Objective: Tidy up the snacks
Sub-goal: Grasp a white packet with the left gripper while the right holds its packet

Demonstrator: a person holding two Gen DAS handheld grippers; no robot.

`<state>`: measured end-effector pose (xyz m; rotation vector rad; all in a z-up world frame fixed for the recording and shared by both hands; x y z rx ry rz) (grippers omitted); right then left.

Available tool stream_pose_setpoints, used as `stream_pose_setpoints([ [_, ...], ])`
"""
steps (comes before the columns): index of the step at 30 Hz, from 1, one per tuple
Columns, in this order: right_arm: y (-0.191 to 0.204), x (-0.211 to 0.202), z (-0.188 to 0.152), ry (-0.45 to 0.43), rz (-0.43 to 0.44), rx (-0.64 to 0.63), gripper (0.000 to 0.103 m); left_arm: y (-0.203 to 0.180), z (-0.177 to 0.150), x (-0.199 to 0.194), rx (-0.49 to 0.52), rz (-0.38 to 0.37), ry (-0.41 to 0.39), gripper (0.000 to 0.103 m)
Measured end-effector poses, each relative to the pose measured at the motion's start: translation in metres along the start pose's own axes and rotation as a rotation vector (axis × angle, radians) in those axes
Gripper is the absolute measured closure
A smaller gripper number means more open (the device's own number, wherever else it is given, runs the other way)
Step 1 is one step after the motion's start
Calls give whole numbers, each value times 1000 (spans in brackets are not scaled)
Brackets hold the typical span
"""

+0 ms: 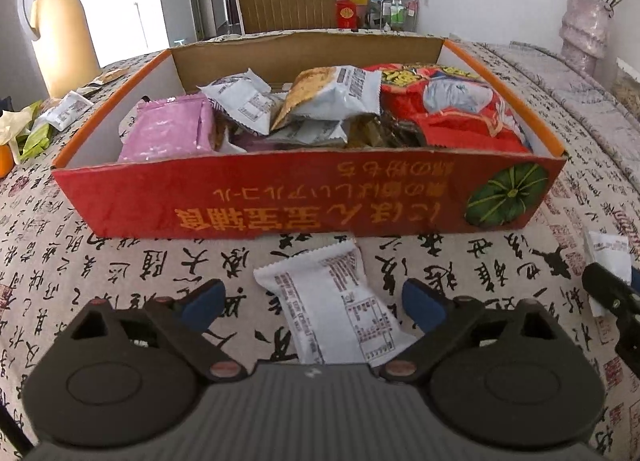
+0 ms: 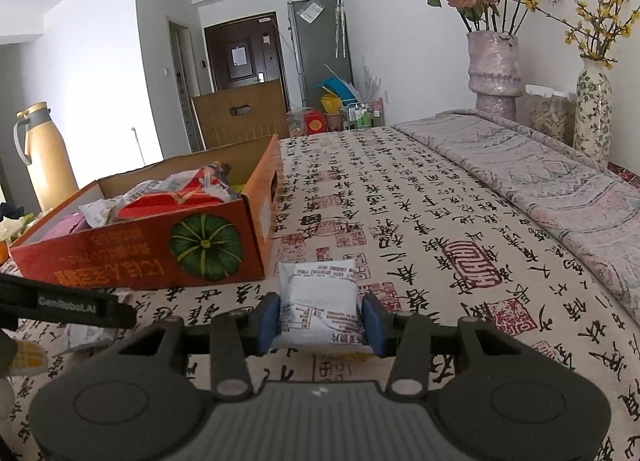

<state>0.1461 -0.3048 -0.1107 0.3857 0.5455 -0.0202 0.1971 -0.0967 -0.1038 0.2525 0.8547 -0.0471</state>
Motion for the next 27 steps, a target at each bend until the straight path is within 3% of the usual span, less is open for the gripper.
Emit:
stream_pose_setpoints([
  [6, 0, 0, 0, 0, -1, 0, 58, -5, -1, -4, 15, -30, -20, 21],
  [13, 0, 0, 0, -1, 1, 1, 57, -7, -3, -13, 42, -63, -48, 56],
  [27, 0, -3, 0, -17, -15, -4, 57, 0, -16, -28, 49, -44, -71, 62],
])
Point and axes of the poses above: each gripper's, at about its wrist camera, not at the fingertips, and x roughly the way its jaws point, y to its left, z to its top, the point moved 6 cm from there along x, roughly the way its jaws point, and after that the axes turned 14 degrees about x, right-handed, at the moved point
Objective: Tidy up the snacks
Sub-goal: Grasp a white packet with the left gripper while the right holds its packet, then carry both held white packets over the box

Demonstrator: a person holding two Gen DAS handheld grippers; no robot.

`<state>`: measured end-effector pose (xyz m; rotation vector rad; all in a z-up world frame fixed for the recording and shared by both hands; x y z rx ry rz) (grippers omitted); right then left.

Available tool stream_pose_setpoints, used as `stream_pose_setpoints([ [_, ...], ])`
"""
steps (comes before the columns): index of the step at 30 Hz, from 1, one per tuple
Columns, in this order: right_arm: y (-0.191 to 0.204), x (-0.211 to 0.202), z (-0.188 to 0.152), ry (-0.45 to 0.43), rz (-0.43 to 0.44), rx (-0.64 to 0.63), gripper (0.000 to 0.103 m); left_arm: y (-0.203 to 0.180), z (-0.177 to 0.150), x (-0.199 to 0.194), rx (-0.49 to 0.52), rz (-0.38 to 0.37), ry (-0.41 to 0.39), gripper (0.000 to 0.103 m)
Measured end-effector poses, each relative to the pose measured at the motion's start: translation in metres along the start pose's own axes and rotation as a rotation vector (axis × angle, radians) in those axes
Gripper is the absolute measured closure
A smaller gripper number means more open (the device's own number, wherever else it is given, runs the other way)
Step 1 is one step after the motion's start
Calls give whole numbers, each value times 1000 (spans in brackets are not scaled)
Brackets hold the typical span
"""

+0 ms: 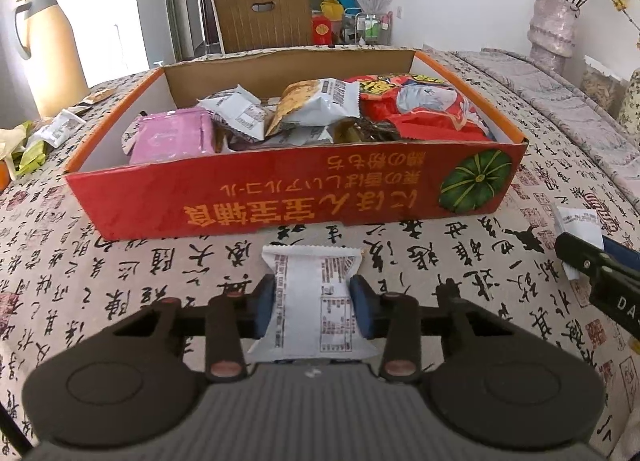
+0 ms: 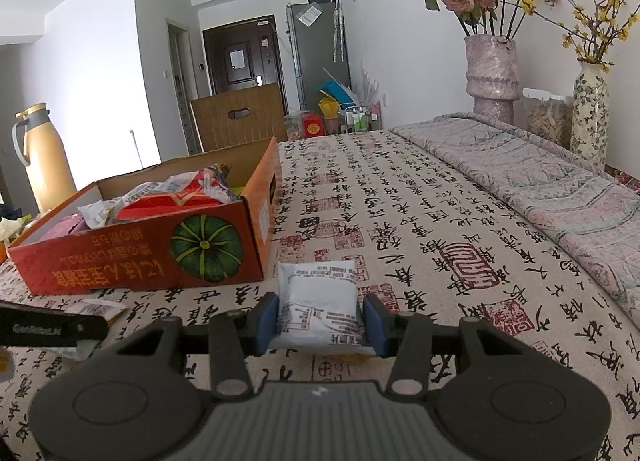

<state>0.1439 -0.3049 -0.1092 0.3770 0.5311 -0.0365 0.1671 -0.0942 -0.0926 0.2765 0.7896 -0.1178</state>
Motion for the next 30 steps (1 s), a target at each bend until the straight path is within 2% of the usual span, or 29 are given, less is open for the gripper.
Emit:
stream_pose_setpoints([
  [8, 4, -5, -2, -24, -29, -26, 57, 7, -5, -18, 1, 13, -46, 62],
  [13, 12, -14, -11, -4, -18, -41, 57, 12, -10, -29, -5, 14, -73, 62],
  [30, 80, -57, -47, 44, 133, -146, 57, 38, -36, -66, -41, 20, -137, 62],
])
Point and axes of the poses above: each gripper's, at about its wrist camera, not at the fingertips, and x roughly the way its jaws point, y to its left, z to its top, the point moved 6 cm from there along x, roughly the way its jaws point, and after that the axes turned 14 degrees about x, right-handed, at the moved point
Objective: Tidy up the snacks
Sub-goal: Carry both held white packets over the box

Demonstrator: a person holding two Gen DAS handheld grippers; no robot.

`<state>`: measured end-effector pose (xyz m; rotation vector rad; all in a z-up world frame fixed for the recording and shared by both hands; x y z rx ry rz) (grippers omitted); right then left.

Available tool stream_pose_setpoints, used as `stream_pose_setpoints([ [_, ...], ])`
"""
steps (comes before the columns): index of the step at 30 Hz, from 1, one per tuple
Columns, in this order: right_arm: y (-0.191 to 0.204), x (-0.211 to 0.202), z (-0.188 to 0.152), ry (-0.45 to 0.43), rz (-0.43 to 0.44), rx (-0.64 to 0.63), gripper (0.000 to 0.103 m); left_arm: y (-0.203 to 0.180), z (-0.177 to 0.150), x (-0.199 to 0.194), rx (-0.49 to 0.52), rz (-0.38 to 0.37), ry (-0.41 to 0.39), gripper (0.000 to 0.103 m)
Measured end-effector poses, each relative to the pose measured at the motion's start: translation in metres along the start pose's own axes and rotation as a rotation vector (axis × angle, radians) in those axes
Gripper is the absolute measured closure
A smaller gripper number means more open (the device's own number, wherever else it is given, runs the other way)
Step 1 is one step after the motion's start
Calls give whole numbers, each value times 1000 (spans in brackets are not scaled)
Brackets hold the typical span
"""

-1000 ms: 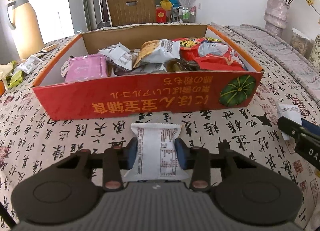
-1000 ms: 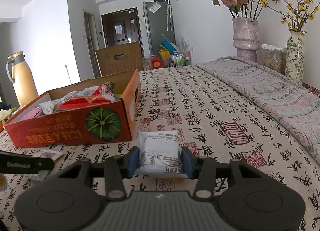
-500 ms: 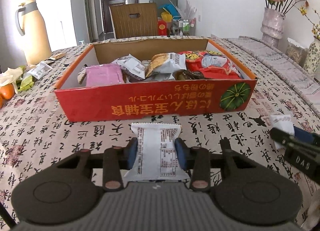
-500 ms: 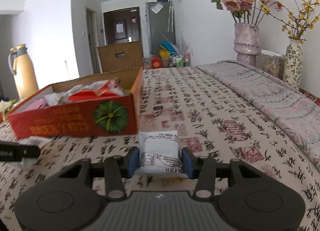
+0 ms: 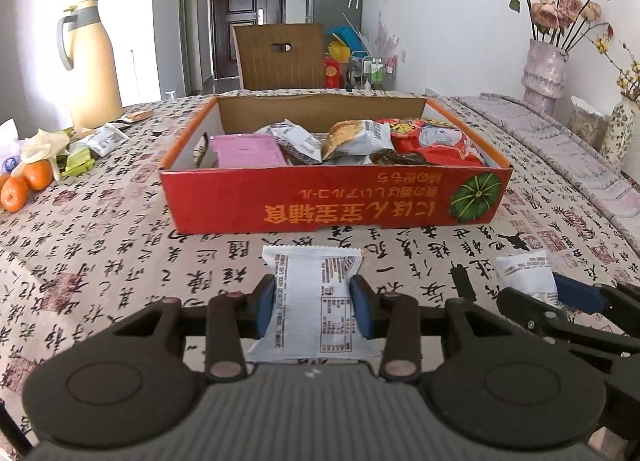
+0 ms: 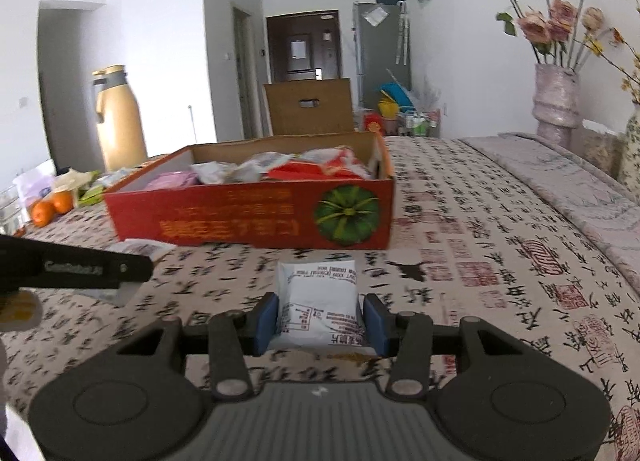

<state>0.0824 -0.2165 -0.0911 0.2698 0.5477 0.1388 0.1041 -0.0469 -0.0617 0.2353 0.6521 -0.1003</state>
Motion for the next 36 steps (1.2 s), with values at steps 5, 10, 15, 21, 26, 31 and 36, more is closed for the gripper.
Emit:
stream_pose_setpoints([
  [5, 12, -10, 1, -16, 11, -20, 57, 13, -1, -12, -23, 8, -30, 62],
  [10, 20, -16, 6, -34, 13, -30, 57, 21, 1, -21, -34, 13, -58, 62],
  [15, 25, -17, 13, -55, 13, -36, 57, 24, 5, -24, -35, 7, -79, 62],
  [21, 29, -14, 27, -86, 12, -42, 56, 29, 14, -26, -43, 9, -105, 62],
  [26, 31, -9, 40, -112, 8, -42, 56, 32, 24, -24, -42, 9, -122, 62],
  [31, 32, -3, 55, -138, 5, -39, 56, 34, 39, -21, -42, 11, -147, 62],
  [36, 34, 7, 70, -152, 4, -40, 56, 35, 54, -18, -36, 14, -170, 62],
])
Point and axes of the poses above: each gripper's, at about its wrist camera, not at the fingertips, and x roughly the way its jaws point, y to its left, z to its top, the point moved 6 cm from there along x, roughly the way its jaws point, and after that the axes turned 14 degrees about x, right-handed, at the moved point
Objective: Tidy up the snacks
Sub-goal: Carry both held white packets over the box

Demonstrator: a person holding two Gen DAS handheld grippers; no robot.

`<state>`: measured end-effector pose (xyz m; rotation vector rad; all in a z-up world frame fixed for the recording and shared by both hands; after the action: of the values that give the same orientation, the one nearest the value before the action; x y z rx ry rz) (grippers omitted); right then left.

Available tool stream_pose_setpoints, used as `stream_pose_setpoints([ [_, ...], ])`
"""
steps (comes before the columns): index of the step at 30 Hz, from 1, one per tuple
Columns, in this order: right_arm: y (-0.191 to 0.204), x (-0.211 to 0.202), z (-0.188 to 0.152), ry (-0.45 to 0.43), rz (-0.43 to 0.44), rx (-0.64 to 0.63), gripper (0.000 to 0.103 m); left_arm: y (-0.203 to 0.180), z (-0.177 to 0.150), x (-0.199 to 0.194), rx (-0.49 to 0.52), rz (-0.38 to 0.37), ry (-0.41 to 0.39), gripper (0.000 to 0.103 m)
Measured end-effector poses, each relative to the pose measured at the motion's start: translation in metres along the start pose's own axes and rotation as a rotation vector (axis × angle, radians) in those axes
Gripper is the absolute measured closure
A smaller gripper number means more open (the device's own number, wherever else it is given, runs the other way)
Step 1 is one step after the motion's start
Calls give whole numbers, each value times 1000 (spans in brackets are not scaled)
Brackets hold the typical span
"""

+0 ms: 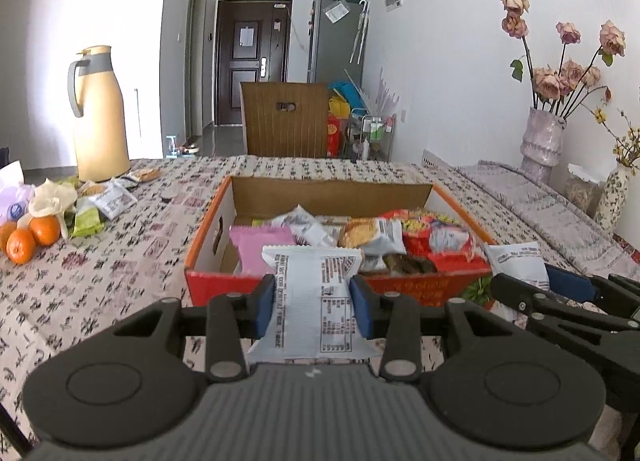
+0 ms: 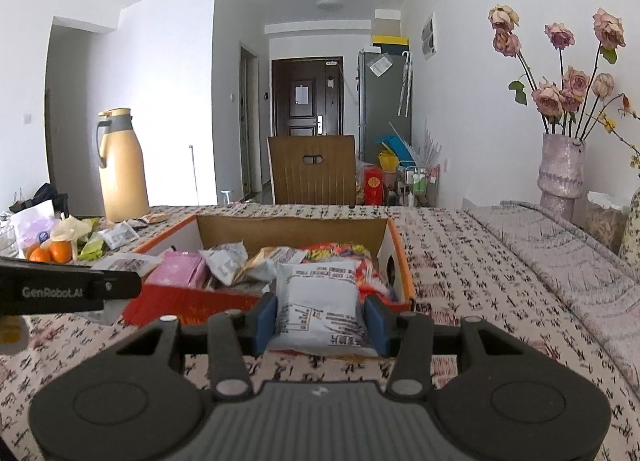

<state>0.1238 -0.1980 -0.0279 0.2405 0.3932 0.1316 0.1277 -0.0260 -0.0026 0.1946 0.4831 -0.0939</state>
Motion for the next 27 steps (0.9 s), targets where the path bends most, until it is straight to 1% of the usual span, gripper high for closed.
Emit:
stream_pose_setpoints([
  [10, 3, 29, 23, -25, 4, -4, 56, 2, 32, 21, 21, 21, -35, 62],
  [19, 6, 57, 50, -56, 0, -14, 56, 6, 60, 46, 37, 36, -44, 62],
  [27, 8, 84, 70, -62, -2, -22, 56, 9, 80, 72, 47, 51, -43, 62],
])
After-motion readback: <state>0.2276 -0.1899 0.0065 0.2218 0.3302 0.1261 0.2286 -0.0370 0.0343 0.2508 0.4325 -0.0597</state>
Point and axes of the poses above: each gripper's, at about its wrist camera, not at the fingertips, and x roughly the way its jaws point, y to its left, z to its top, the point moved 6 cm from there along x, roughly the way its jaws point, and after that the axes turned 14 degrees about x, right-handed, at the moved point
